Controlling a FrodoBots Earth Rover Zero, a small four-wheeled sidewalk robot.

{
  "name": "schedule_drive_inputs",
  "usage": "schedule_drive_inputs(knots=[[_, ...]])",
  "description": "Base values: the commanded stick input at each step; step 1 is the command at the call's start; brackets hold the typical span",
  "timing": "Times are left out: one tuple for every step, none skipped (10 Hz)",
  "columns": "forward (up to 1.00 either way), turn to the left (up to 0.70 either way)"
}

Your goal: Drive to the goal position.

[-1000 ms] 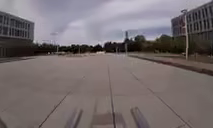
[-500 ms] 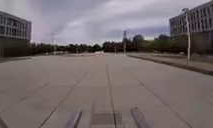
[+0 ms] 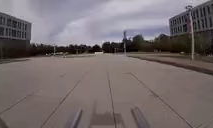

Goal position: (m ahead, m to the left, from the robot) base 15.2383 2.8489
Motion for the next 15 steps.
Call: schedule_drive_inputs(knots=[[1.0, 0.0], [1.0, 0.0], [1.0, 0.0], [1.0, 0.0], [1.0, 0.0], [1.0, 0.0], [1.0, 0.0], [1.0, 0.0], [1.0, 0.0], [1.0, -0.04], [1.0, -0.2], [1.0, -0.27], [1.0, -0.27], [1.0, -0.27], [1.0, -0.18]])
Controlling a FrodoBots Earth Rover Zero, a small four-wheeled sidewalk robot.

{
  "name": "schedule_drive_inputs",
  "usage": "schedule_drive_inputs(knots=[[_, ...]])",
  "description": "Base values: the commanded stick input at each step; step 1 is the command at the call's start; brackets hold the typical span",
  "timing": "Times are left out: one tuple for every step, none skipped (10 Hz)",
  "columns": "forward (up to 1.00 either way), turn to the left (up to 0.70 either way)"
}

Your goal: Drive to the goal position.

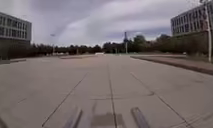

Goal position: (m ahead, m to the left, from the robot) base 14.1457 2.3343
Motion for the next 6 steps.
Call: schedule_drive_inputs(knots=[[1.0, -0.09], [1.0, 0.0], [1.0, -0.1], [1.0, -0.27], [1.0, -0.27], [1.0, -0.27]])
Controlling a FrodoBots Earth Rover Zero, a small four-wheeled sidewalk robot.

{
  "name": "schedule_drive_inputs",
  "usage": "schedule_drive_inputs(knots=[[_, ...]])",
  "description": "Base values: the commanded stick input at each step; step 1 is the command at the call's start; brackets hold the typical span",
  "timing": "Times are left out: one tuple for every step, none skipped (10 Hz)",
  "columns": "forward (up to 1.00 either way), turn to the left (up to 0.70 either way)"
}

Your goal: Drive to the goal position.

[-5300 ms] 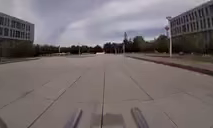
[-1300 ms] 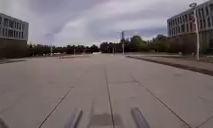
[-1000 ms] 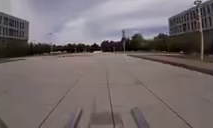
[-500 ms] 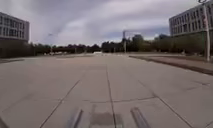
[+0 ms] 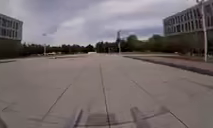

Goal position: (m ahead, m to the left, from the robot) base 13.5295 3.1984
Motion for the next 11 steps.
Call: schedule_drive_inputs(knots=[[1.0, -0.09], [1.0, 0.0], [1.0, 0.0], [1.0, 0.0], [1.0, 0.0], [1.0, 0.0], [1.0, 0.0], [1.0, 0.0], [1.0, 0.0], [1.0, 0.0], [1.0, 0.0]])
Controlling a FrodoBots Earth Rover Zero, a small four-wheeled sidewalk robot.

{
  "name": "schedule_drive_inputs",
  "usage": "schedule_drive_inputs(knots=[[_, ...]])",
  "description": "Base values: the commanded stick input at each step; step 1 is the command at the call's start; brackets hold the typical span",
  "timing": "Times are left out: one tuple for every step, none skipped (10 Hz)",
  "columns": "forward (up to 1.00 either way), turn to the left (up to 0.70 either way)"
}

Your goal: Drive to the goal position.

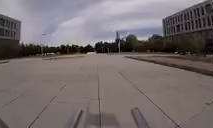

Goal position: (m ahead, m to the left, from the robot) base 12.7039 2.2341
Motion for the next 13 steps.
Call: schedule_drive_inputs(knots=[[1.0, 0.0], [1.0, 0.0], [1.0, 0.0], [1.0, 0.0], [1.0, 0.0], [1.0, 0.0], [1.0, 0.0], [1.0, 0.0], [1.0, -0.05], [1.0, -0.23], [1.0, 0.0], [1.0, 0.0], [1.0, 0.0]])
